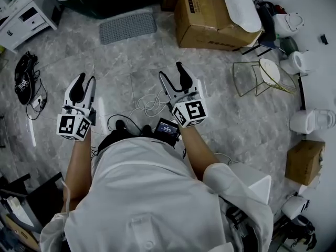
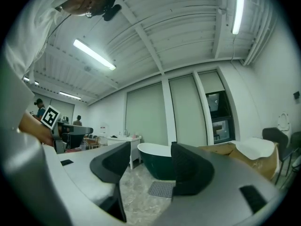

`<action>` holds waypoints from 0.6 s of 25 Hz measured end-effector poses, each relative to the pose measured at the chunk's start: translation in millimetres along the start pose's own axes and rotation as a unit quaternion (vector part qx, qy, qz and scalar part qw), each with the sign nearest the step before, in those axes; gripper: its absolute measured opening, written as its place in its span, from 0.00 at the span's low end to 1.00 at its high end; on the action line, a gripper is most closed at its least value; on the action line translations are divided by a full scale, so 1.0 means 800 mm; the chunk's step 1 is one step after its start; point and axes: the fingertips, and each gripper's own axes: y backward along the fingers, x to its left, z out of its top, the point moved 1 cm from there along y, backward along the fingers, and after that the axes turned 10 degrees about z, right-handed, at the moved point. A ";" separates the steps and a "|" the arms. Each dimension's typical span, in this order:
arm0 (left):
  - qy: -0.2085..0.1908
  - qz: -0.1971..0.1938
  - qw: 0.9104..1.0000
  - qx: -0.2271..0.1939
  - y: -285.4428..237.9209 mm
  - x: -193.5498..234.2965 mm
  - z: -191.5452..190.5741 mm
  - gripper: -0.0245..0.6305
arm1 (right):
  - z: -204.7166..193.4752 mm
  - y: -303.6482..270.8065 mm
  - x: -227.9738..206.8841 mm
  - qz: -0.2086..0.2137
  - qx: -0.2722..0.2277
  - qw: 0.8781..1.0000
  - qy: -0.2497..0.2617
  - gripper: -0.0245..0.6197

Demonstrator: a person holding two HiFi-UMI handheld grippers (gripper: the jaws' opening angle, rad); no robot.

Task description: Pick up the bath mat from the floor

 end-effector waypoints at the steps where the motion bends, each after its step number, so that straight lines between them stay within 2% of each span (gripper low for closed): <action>1: -0.001 0.000 1.000 0.001 -0.001 -0.005 0.001 0.27 | 0.003 0.004 -0.005 -0.002 -0.003 1.000 -0.001 0.47; 8: 0.008 0.010 1.000 0.001 -0.003 -0.020 0.003 0.27 | 0.008 0.021 -0.025 -0.007 -0.009 1.000 0.002 0.47; 15: 0.015 0.006 1.000 0.015 -0.017 -0.025 -0.015 0.27 | -0.001 0.020 -0.040 -0.010 -0.002 1.000 -0.002 0.47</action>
